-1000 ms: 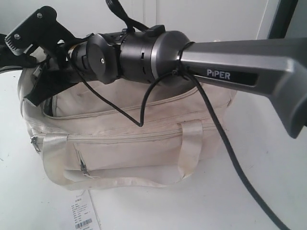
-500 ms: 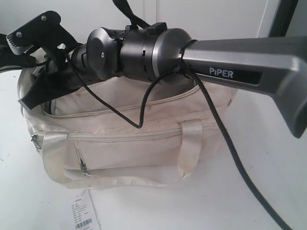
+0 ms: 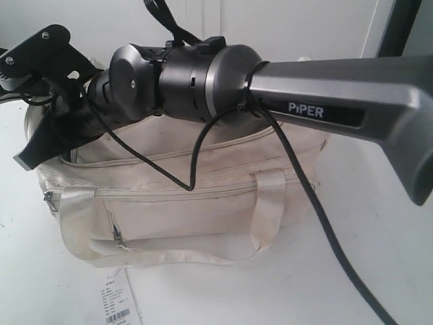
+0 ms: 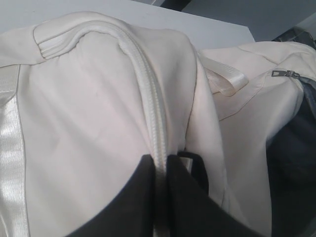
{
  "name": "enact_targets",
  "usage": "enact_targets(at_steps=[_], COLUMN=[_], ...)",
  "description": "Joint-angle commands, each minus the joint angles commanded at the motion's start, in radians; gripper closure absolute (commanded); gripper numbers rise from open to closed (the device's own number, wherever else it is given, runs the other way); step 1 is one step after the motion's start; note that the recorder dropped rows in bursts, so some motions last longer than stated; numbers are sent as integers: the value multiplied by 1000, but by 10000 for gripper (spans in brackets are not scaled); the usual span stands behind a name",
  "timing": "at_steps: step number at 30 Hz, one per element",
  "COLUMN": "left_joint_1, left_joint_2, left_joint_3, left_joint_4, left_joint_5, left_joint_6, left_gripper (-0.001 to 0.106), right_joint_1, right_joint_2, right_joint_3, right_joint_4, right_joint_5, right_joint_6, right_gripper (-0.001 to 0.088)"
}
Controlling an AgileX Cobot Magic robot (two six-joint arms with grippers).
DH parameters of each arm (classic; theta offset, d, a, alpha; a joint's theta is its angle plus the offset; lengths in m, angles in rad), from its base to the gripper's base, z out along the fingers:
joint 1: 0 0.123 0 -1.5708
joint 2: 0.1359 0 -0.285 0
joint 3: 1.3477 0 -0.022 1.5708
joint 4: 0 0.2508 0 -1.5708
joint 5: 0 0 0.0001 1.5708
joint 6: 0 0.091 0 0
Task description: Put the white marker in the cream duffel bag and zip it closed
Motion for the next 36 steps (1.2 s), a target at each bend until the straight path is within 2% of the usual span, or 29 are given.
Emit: enact_targets(at_steps=[6,12,29,36], left_joint_1=[0,0,0,0], left_joint_2=[0,0,2,2], left_joint_3=[0,0,0,2], left_joint_4=[0,0,0,0], left_joint_5=[-6,-14,-17,-28], left_joint_6=[0,0,-2,-2], left_gripper=[1050,1050,1050,1050], right_joint_1=[-2,0,0,0], right_joint_2=[-55,-55,-107,-124], right_joint_3=[0,0,0,0], right_joint_4=[-112,-105,-50,3], right_joint_5=[-4,84,79,134], right_joint_6=[-8,-8,-8,-27], right_gripper=[868,868,868,868])
